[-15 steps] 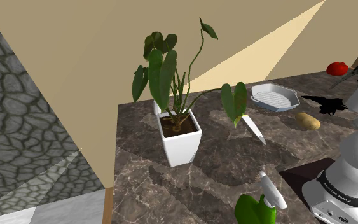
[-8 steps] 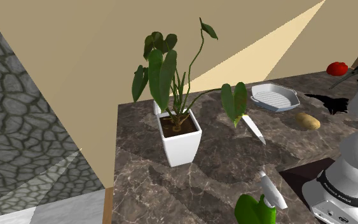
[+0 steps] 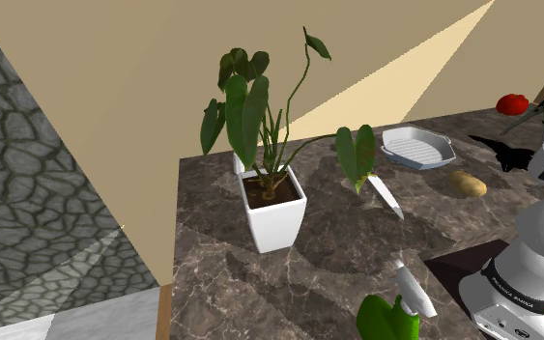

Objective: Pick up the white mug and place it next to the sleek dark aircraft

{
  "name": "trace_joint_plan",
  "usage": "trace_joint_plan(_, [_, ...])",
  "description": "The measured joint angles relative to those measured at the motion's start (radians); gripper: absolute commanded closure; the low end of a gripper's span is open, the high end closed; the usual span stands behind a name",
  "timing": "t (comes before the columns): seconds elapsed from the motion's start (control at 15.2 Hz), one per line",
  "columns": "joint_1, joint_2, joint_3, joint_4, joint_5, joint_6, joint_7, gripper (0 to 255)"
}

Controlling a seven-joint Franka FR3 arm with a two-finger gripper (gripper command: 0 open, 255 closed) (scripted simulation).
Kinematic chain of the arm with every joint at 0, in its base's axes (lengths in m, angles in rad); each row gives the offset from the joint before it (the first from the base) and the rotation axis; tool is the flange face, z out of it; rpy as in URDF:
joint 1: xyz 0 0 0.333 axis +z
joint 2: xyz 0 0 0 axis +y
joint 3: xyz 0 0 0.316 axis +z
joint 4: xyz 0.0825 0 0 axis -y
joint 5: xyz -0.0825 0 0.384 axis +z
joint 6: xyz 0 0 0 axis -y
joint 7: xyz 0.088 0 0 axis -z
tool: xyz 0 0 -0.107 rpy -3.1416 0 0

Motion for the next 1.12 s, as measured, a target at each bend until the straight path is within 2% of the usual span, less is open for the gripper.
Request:
trace_joint_plan(0.46, [0.005,0.014,-0.020,-0.008,-0.012,0.027,0.001,255])
trace_joint_plan(0.53, [0.005,0.014,-0.019,-0.007,-0.011,0.027,0.002,0])
trace_joint_plan(0.92, [0.011,0.022,-0.026,-0.019,-0.011,0.028,0.002,0])
trace_joint_plan(1.12, [-0.003,-0.021,0.034,0.015,0.026,-0.053,-0.005,0])
